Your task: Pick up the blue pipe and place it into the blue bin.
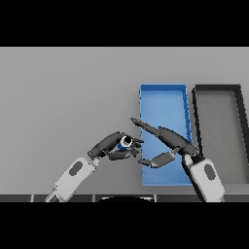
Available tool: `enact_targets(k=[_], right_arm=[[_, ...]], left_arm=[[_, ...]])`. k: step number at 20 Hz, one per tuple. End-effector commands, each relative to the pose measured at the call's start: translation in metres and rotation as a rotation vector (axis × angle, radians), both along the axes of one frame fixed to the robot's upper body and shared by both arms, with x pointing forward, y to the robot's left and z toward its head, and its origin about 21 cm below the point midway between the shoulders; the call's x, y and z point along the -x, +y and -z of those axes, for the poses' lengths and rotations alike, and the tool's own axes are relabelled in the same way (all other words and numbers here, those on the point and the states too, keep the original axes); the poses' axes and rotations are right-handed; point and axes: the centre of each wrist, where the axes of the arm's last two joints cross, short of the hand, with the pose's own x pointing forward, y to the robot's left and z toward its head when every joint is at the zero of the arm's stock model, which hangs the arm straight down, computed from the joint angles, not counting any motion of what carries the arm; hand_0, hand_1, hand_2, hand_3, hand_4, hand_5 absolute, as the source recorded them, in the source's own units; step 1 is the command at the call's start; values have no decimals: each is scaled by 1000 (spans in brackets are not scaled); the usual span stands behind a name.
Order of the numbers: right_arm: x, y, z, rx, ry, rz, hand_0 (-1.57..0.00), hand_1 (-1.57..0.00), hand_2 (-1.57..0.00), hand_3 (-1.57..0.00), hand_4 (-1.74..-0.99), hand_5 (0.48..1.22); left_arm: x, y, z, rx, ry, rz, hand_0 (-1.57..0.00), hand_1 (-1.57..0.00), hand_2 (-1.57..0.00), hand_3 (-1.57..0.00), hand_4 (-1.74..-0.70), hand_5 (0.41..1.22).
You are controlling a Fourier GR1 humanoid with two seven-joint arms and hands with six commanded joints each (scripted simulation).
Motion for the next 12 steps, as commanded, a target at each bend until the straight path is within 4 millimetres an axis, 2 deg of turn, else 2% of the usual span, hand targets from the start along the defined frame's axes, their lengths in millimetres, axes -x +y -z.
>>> enact_targets(k=[1,4,10,12], right_arm=[[-4,6,-2,8,6,-23,1,1,1,1,-1276,527],[-7,30,-7,29,4,-83,1,1,1,1,-1232,531],[-26,62,-15,47,2,-168,1,1,1,1,-1218,508],[-29,71,-17,57,5,-198,-53,-84,-102,-46,-1245,506]], left_arm=[[-2,2,-2,3,-10,-4,-1571,-1571,-1571,-1486,-1741,1221],[-2,1,0,21,-11,25,-1571,-1571,-1571,-1516,-1741,1221],[4,2,2,-10,-24,32,-1571,-1571,-1571,-1540,-1740,1221],[-3,5,-1,3,4,30,-1571,-1571,-1571,-1484,-1736,1221]])
